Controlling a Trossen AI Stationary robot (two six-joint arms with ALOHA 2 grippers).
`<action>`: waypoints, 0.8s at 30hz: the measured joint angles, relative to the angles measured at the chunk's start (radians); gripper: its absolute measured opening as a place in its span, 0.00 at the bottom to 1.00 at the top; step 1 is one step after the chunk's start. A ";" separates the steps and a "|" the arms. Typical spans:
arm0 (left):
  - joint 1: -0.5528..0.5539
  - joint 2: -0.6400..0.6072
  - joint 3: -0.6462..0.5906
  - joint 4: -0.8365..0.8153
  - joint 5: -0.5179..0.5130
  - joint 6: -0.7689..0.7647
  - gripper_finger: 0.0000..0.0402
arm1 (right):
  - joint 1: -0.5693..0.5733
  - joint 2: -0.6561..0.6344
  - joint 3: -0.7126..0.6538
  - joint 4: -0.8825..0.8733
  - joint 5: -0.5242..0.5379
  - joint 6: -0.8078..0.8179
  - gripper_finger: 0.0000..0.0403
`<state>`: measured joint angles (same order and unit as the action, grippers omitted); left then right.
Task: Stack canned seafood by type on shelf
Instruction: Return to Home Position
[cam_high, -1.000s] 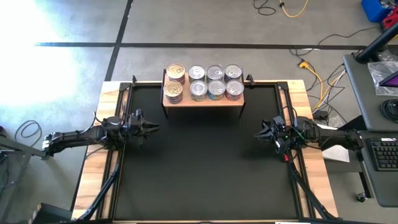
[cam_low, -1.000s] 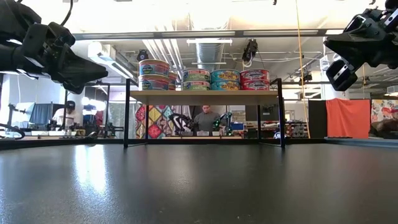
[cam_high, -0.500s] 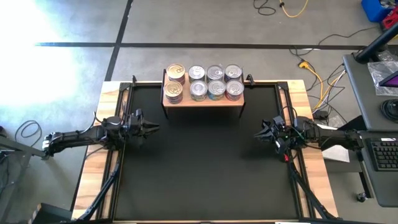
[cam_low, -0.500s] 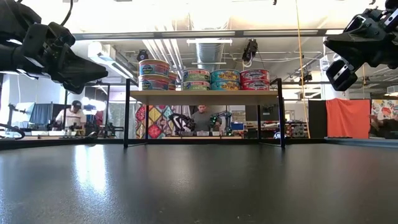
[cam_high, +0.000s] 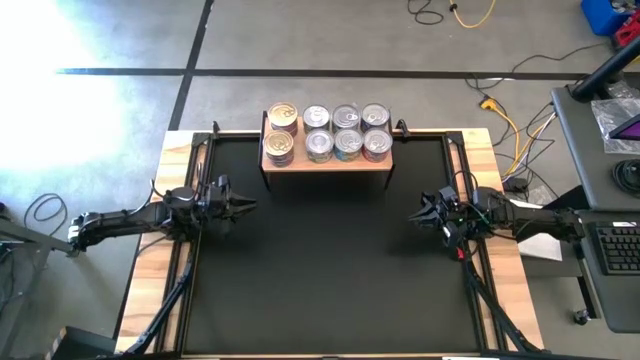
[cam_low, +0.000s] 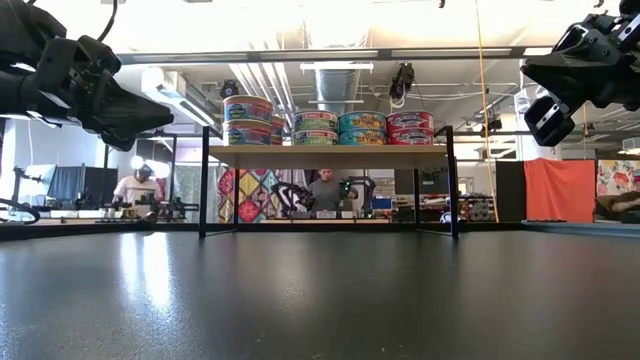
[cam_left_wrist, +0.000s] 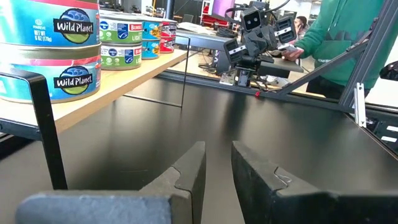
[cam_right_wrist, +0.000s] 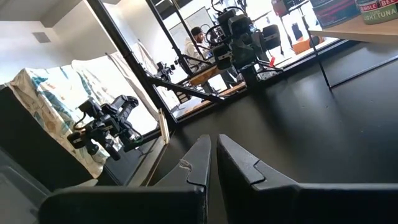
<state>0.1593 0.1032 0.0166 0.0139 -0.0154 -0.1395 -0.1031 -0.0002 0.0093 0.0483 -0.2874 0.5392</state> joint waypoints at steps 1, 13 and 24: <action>0.000 0.000 0.000 0.000 0.000 0.000 0.15 | 0.000 0.000 0.000 0.000 0.000 0.000 0.04; 0.000 0.000 0.000 0.000 0.000 0.000 0.15 | 0.065 0.000 0.000 0.000 0.001 0.000 0.04; 0.000 0.000 0.000 0.000 0.000 0.000 0.15 | 0.073 0.000 0.000 0.000 0.000 0.000 0.04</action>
<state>0.1595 0.1033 0.0166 0.0139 -0.0155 -0.1398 -0.0303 -0.0002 0.0093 0.0483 -0.2871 0.5392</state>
